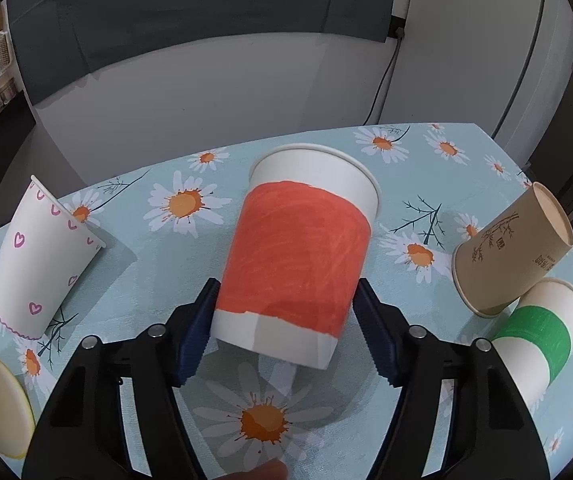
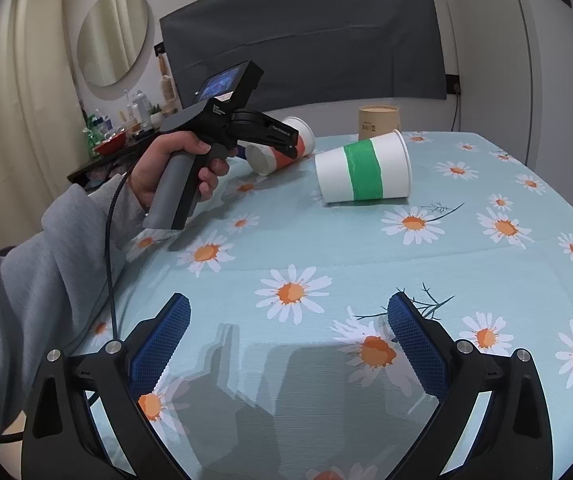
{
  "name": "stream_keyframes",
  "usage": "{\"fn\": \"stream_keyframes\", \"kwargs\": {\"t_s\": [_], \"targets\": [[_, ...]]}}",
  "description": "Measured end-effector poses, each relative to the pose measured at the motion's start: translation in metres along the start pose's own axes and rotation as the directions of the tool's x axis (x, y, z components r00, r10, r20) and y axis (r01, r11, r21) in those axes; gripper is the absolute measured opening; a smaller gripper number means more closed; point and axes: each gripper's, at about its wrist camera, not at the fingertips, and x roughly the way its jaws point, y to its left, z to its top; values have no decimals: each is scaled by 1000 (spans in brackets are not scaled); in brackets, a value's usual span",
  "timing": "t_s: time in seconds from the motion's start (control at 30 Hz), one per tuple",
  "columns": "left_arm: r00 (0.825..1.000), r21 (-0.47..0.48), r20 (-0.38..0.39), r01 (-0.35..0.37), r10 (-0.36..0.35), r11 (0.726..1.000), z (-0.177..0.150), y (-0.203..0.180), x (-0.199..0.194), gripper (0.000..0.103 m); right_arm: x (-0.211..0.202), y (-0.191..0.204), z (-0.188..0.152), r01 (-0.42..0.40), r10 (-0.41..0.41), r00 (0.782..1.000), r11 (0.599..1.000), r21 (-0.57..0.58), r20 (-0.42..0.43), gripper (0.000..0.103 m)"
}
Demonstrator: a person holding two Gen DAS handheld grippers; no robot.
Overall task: Flip cup upside down
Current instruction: 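Move the left gripper to the red-banded paper cup and close on it, then lift the red-banded cup with the left gripper and carry it toward the mug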
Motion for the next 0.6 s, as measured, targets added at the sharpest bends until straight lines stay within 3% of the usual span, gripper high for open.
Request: {"fn": "stream_keyframes", "kwargs": {"t_s": [0.33,0.6], "targets": [[1000,-12,-30,5,-5,1000,-25,2,-20,61,3,-2,0,-1,1,1000,1000,3,-13,95],[997,29,-76,2,0,1000,-68,1,-53,61,4,-2,1,0,0,1000,1000,5,-17,95]]}}
